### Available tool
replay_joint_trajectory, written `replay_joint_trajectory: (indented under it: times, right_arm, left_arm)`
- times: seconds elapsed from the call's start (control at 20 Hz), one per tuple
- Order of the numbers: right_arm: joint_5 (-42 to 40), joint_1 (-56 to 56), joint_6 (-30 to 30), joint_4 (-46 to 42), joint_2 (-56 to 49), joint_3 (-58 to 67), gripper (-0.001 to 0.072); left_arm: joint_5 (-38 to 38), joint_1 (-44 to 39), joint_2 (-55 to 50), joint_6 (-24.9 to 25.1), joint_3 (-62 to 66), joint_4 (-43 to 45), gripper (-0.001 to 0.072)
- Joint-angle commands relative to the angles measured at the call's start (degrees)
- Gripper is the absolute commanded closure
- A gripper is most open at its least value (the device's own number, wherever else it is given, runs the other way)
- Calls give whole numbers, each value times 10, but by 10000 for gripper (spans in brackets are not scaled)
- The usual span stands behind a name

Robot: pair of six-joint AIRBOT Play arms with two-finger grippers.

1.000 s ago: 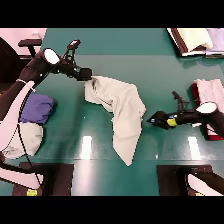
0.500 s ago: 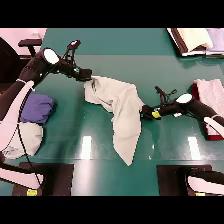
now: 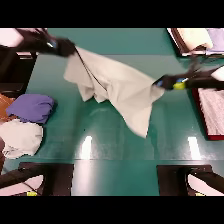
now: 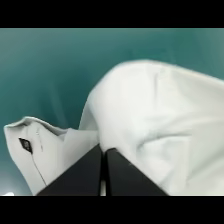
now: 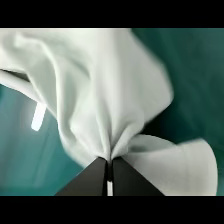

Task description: Fold the shirts.

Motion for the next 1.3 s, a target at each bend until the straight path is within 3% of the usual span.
replay_joint_trajectory:
  times: [0.0,0.35,0.65,0.9,1.15,1.25]
  right_arm:
    - [69,-64,4,-22,103,110,698]
    - [141,-201,35,-22,213,290,699]
    - [283,-316,85,-19,148,404,699]
    - [273,-204,100,-26,69,283,699]
    - [236,-35,111,-208,22,100,699]
    - [228,-2,115,-231,30,54,699]
  left_arm:
    - [1,0,120,2,61,16,683]
    - [-1,0,271,2,152,17,684]
    - [-105,0,253,1,177,20,684]
    - [-249,0,150,-3,34,16,684]
    - [-239,0,103,17,-209,19,684]
    - [-253,0,111,17,-278,19,684]
